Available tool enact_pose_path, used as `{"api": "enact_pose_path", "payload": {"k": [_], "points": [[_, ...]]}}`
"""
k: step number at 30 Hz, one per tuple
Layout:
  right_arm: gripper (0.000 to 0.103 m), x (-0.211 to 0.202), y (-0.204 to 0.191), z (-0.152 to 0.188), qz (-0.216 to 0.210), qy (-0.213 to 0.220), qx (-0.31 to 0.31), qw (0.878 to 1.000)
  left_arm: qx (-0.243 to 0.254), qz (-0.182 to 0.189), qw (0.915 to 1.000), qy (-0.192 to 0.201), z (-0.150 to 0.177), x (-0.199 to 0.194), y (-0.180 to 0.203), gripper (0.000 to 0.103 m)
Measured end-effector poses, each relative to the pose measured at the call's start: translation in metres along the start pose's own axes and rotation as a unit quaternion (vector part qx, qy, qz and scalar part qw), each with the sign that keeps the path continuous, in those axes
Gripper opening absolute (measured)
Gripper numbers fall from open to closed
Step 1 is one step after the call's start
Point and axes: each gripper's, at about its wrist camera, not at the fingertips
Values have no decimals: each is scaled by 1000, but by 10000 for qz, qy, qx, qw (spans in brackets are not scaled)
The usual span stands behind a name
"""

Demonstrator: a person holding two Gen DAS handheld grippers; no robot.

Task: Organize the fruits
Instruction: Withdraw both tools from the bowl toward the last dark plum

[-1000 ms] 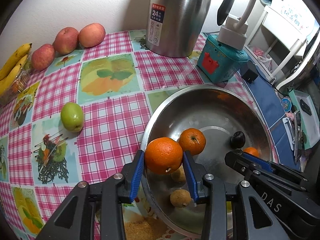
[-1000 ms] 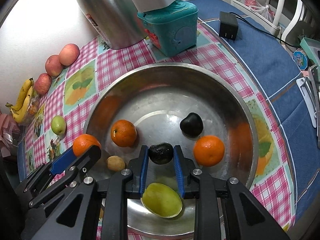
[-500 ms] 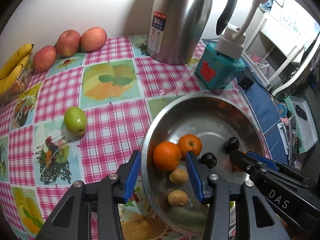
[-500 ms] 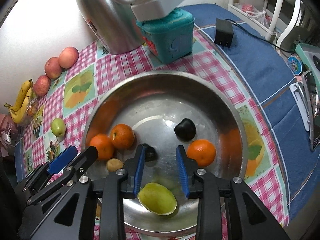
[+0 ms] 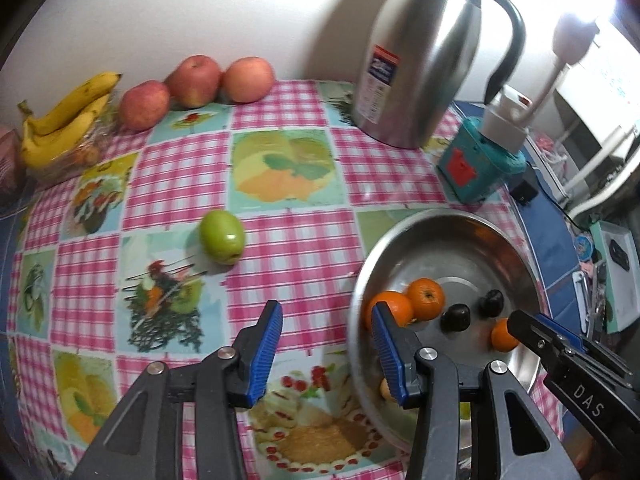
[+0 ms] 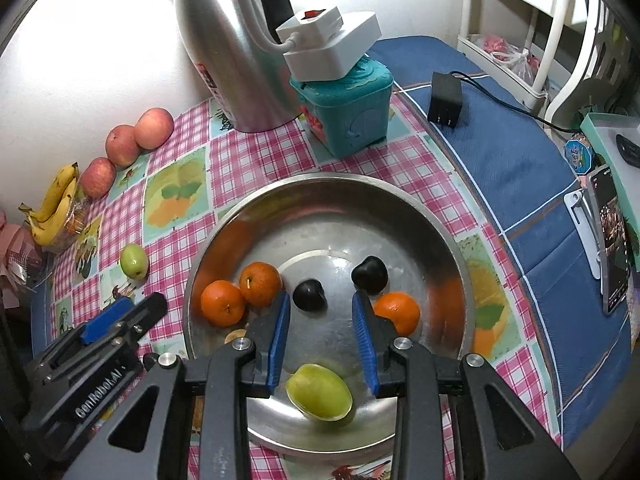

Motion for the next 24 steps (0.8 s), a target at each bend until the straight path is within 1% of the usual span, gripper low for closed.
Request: {"api": "enact_pose_path", "payload": {"k": [10, 14, 24], "points": [[33, -1, -10, 5, 1, -63, -204, 9998, -254, -239, 9993, 98, 9, -19, -22, 50], [33, -1, -13, 9, -13, -107, -243, 9996, -225, -345, 9991, 100, 14, -23, -24, 50], [33, 1, -23, 20, -4, -199, -414, 9989, -312, -429, 9986, 91, 26, -29, -33, 50]]}}
Point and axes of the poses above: each gripper's, at about its wrist camera, not at the fingertips, and x roughly the way its jaws point, y to its right, z to its underside, and after that the axes turned 1 degree about z, right-handed
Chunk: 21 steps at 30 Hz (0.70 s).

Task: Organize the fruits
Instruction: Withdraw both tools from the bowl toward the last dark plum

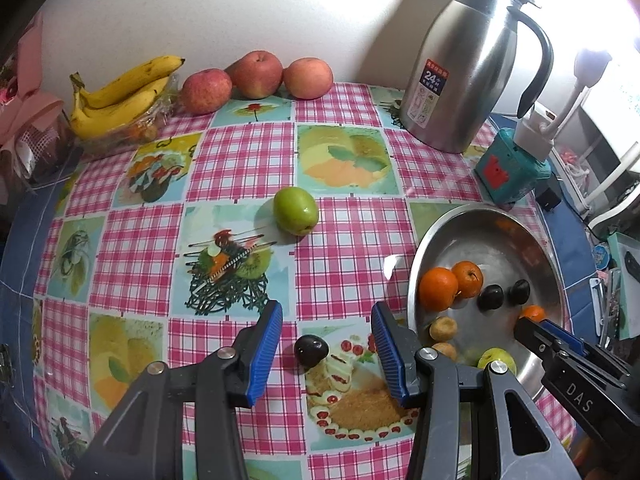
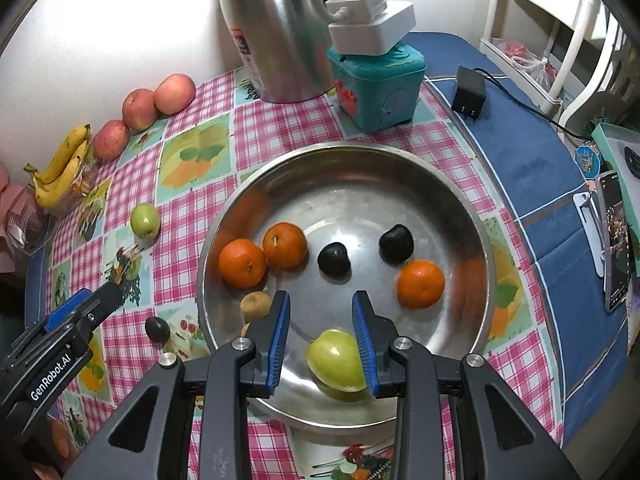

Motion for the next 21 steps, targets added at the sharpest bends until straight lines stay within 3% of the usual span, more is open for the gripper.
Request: {"api": "enact_pose_path", "payload": {"k": [7, 9, 11, 13, 21], "points": [[33, 0, -4, 1, -1, -12, -52, 10000, -21, -1, 10000, 1, 1, 0, -2, 50], [33, 1, -4, 0, 13, -23, -47, 10000, -36, -24, 10000, -12, 0, 0, -2, 57], [40, 2, -4, 0, 49, -46, -29, 10000, -56, -115, 9999, -56, 0, 3, -4, 79], [66, 4, -3, 0, 99, -67, -14, 9999, -69, -178, 9998, -98, 1, 6, -6, 79], [70, 8, -2, -1, 217, -87, -27, 9997, -149, -340, 9992, -118, 1, 10, -14, 96]]}}
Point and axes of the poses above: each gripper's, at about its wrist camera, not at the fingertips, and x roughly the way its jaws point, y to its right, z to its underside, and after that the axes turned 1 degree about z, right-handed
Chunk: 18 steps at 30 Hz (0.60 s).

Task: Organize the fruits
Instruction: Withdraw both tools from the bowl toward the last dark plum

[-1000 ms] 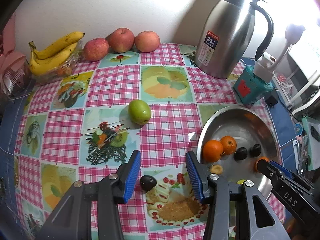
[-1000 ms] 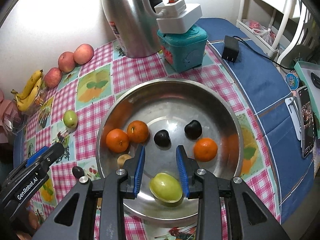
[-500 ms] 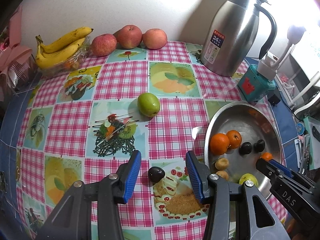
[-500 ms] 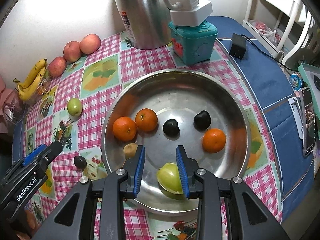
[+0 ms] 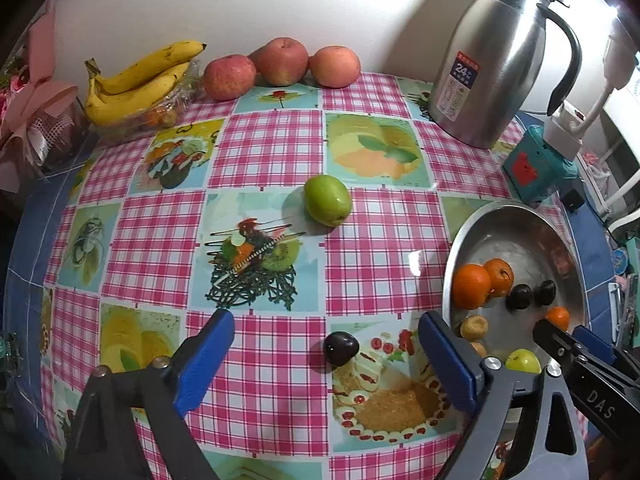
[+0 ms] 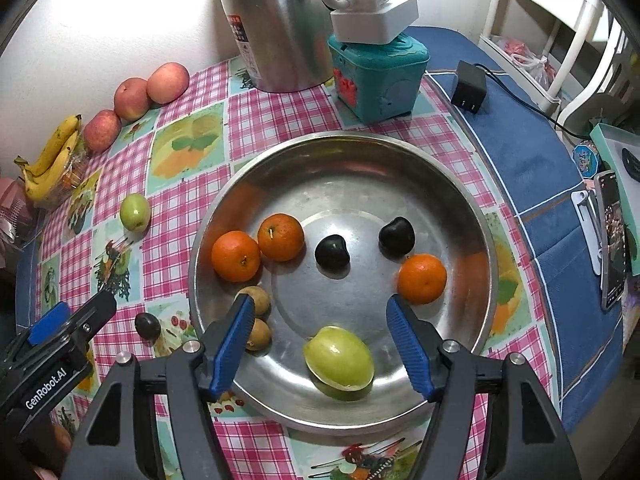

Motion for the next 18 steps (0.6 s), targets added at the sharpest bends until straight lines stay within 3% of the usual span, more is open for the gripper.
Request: {"api": "enact_pose_path", "payload": {"k": [4, 16, 18], "points": [[83, -2, 2, -1, 62, 63, 37, 10000, -21, -70, 10000, 32, -1, 0, -3, 100], [84, -4, 6, -2, 146, 175, 98, 9997, -76, -353, 9991, 216, -1, -2, -8, 103], [89, -6, 6, -2, 150, 232, 114, 9996, -122, -371, 9990, 234, -2, -3, -9, 103]]}}
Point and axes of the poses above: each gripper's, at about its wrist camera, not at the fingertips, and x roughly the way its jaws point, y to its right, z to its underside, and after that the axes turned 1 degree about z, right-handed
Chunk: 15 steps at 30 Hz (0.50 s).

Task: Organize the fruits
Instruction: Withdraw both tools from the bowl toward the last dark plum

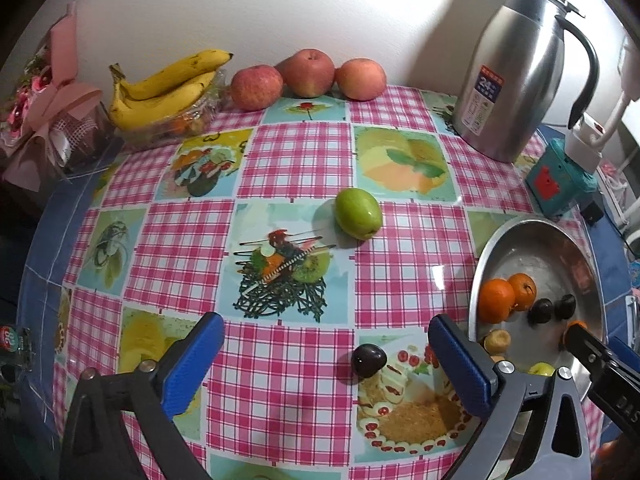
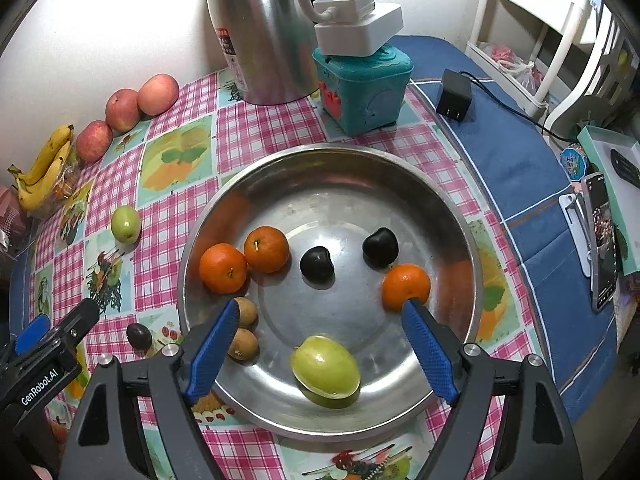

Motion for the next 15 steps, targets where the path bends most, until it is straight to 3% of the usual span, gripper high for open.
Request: {"api": "enact_pose_path", "payload": {"k": [2, 15], "points": [[97, -3, 1, -1, 22, 108, 4, 9999, -15, 8, 10000, 23, -1, -1, -1, 103], [97, -7, 0, -2, -38, 254, -33, 9997, 53, 27, 9999, 99, -1, -3, 2, 103]]}}
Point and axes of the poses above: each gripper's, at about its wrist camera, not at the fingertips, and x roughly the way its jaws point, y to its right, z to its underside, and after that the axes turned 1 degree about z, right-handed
